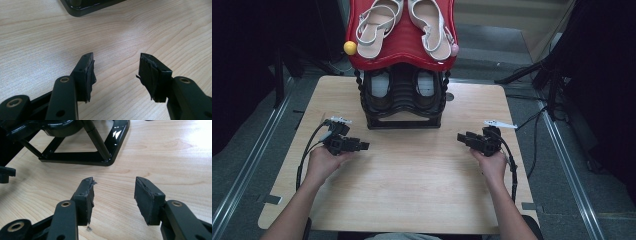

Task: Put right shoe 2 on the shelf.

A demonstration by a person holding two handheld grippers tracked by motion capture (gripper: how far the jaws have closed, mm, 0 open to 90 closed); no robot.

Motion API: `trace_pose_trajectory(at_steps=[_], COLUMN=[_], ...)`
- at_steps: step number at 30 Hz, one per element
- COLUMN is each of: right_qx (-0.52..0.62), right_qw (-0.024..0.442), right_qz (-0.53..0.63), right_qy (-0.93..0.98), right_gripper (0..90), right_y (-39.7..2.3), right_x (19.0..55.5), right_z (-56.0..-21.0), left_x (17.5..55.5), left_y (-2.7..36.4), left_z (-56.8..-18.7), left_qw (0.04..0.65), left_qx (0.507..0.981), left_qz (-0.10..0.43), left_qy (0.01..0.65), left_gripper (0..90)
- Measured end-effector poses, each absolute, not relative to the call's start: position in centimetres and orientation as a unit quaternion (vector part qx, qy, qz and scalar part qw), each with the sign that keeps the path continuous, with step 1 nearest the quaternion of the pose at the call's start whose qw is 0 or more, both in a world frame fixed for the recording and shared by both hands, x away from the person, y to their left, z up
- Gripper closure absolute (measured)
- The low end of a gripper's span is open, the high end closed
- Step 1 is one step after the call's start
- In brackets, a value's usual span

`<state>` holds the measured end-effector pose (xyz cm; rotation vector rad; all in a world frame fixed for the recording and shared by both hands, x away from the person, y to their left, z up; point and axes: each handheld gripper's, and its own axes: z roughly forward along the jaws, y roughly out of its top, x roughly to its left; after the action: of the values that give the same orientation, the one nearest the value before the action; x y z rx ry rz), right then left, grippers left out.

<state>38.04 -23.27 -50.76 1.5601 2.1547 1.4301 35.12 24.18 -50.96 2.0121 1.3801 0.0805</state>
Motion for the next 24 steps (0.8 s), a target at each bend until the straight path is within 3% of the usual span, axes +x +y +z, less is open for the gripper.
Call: trace_pose_trajectory(at_steps=[24], right_qx=[0.515], right_qw=[0.064], right_qz=[0.474], right_qy=[0.711], right_gripper=[50.9], right_y=[-23.51], right_x=[37.77], right_z=[-51.19], left_x=[35.25], left_y=[24.01], left_z=[-51.26], left_qw=[0.342], left_qx=[0.777], left_qz=[0.034], left_qy=[0.527], left_gripper=[44.6])
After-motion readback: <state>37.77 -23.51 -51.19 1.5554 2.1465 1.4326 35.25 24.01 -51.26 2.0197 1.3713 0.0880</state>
